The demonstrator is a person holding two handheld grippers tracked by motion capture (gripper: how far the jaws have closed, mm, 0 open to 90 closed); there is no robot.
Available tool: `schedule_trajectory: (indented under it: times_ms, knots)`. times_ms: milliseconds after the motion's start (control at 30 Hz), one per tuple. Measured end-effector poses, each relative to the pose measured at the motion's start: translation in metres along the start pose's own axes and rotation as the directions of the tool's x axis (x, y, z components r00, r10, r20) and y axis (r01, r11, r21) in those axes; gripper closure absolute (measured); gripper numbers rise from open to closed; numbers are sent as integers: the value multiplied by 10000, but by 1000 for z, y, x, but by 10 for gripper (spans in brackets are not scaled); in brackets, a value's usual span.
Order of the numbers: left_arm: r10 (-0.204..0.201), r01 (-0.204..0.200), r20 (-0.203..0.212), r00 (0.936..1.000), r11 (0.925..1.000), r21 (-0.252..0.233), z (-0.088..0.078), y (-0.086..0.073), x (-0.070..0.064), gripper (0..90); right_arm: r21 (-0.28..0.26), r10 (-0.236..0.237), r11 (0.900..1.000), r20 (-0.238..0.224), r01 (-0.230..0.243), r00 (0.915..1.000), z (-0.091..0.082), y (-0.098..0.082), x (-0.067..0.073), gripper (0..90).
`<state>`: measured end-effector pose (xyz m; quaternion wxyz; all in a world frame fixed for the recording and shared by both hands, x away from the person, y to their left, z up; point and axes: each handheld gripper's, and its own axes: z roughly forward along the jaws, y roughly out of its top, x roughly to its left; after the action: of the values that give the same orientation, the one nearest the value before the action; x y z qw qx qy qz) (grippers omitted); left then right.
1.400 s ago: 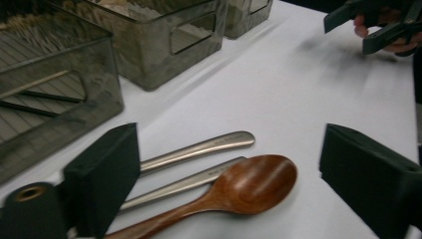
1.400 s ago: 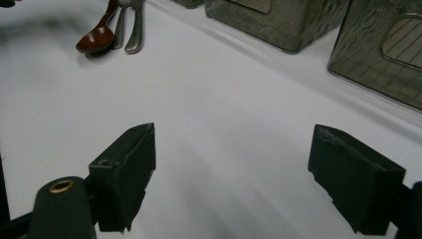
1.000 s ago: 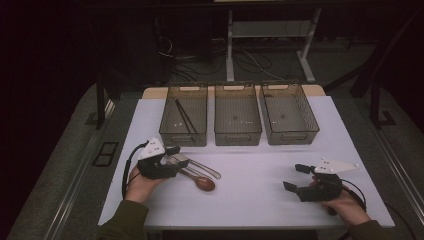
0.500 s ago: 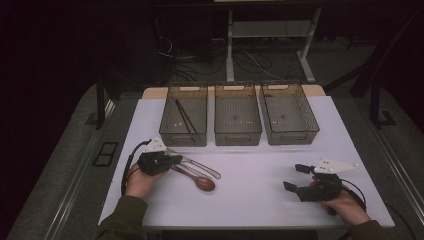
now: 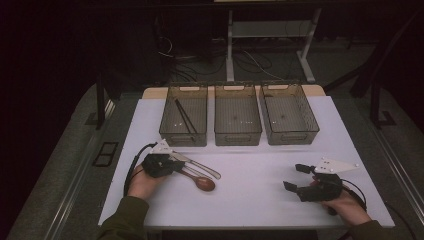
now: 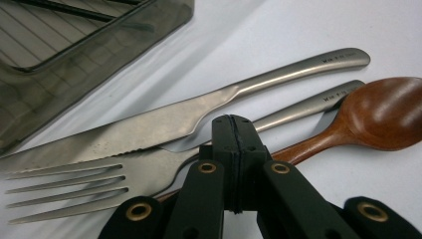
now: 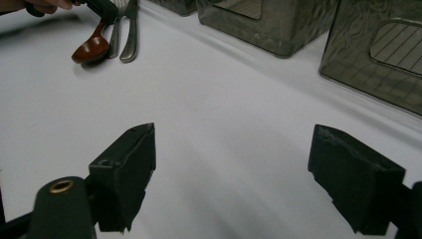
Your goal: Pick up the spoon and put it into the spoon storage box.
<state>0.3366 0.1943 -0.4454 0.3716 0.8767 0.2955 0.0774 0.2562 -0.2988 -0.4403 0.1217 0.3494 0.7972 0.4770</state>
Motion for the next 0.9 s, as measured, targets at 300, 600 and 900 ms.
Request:
schedule_trajectory:
  times_ms: [300, 600, 900]
  knots:
    - [33, -39, 249, 9997, 9997, 251, -1, -2, -3, 887, -79, 12, 10000, 23, -12, 10000, -2, 0, -1, 180]
    - [120, -153, 707, 9974, 9988, 463, -8, -7, -6, 887, -72, 19, 10000, 53, -18, 10000, -2, 0, -1, 180]
    - [197, -273, 1063, 9941, 9972, 700, -15, -13, -20, 887, -104, 45, 9999, 71, -45, 10000, -3, 0, -1, 180]
